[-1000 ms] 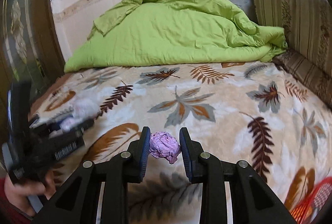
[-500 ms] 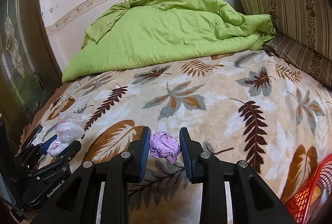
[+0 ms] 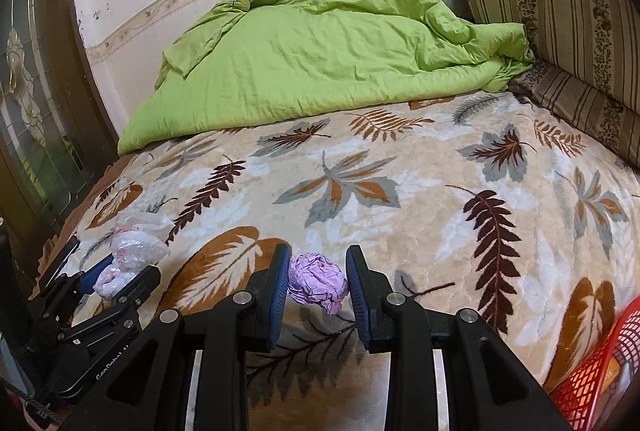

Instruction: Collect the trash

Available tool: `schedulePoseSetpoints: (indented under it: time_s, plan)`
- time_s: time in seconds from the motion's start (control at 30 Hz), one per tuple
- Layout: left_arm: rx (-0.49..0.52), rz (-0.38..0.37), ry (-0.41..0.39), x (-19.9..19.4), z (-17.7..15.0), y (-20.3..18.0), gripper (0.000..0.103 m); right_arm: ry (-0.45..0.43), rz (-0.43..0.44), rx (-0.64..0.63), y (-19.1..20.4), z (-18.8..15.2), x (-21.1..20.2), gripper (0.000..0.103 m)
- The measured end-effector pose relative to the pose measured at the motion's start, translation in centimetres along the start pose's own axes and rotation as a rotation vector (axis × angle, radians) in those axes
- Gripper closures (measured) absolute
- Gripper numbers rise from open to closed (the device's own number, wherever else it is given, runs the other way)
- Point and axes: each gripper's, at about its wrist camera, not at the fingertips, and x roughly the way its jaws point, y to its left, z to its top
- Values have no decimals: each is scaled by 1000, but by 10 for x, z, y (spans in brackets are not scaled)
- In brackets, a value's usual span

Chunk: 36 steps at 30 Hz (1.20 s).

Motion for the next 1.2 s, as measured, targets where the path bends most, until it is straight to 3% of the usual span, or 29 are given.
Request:
schedulePoseSetpoints:
  time_s: [1.2]
  plan:
    - [13, -5, 6, 8, -2, -6, 48, 10, 11, 4, 2, 0, 4, 72]
